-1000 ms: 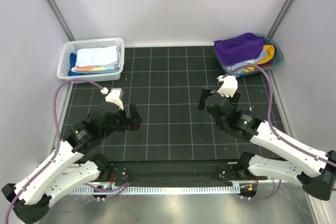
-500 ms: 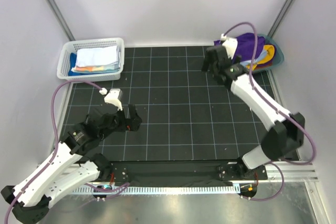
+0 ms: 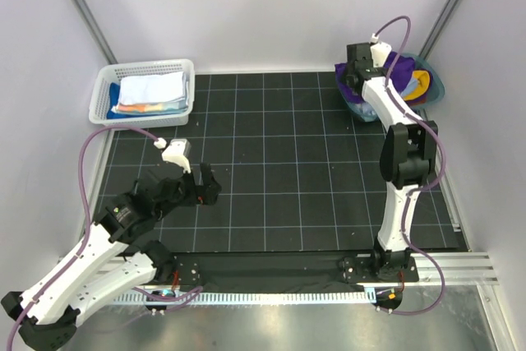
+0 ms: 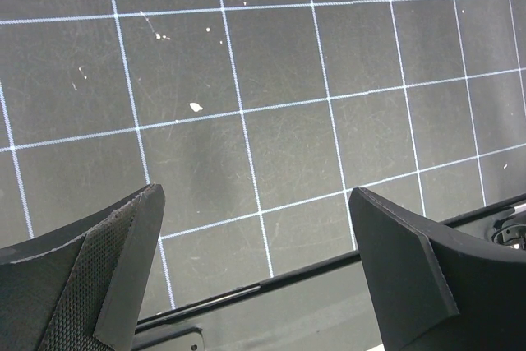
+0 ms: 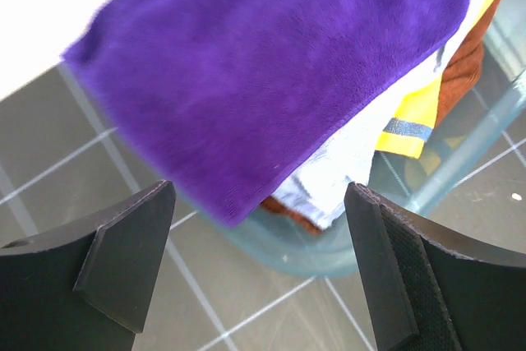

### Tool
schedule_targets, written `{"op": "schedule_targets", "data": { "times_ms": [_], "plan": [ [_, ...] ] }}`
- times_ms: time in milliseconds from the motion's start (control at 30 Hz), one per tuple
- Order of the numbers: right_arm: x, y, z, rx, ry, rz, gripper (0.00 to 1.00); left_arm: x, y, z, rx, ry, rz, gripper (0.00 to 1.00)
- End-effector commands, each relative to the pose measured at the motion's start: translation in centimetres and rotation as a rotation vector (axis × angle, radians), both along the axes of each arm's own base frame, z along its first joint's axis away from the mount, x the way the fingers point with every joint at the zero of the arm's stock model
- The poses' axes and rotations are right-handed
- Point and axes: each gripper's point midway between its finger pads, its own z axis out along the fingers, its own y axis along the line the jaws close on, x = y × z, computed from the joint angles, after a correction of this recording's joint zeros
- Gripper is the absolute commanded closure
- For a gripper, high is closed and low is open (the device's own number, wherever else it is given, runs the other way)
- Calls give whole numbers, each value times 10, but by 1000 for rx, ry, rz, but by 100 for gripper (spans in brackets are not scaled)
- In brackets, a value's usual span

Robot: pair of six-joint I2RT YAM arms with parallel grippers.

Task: Fold and stack the towels
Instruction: Grab crumpled towel

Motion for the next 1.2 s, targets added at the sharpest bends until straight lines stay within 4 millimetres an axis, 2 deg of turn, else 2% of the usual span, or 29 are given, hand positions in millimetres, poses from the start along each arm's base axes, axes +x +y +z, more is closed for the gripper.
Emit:
{"op": "schedule_targets", "data": {
  "times_ms": [0, 33, 133, 200, 300, 433, 500, 733, 800, 900, 933, 1067, 1167],
  "plan": [
    [21, -10, 2, 41, -65, -43, 8, 4, 1, 5, -6, -29, 10, 0],
    [25, -19, 0, 45, -74, -63, 8, 4, 1, 6, -9, -32, 11, 0],
    [34, -31, -26, 89, -45, -92, 9, 5, 1, 4, -1, -27, 12, 1],
    [39, -30, -44, 127, -26, -88, 10, 5, 1, 4, -1, -27, 13, 0],
    [43, -31, -55, 138, -10, -95, 13, 5, 1, 4, 0, -28, 14, 0],
    [48, -29, -57, 151, -18, -93, 18, 5, 2, 4, 3, -28, 17, 0],
    [49, -30, -56, 151, -24, -96, 25, 5, 2, 3, 6, -23, 19, 0],
    [49, -29, -47, 164, -39, -90, 63, 6, 1, 2, 11, -19, 18, 0],
    [48, -29, -44, 169, -45, -90, 67, 6, 2, 2, 10, -19, 20, 0],
    [44, -29, -45, 178, -37, -89, 68, 7, 2, 1, 12, -18, 23, 0],
    [44, -29, -44, 183, -35, -87, 61, 6, 1, 1, 12, -18, 20, 0],
    [40, -25, -40, 200, -44, -70, 59, 6, 2, 1, 13, -19, 23, 0],
    [38, -26, -34, 207, -57, -69, 53, 6, 2, 1, 15, -18, 23, 0]
  ]
}}
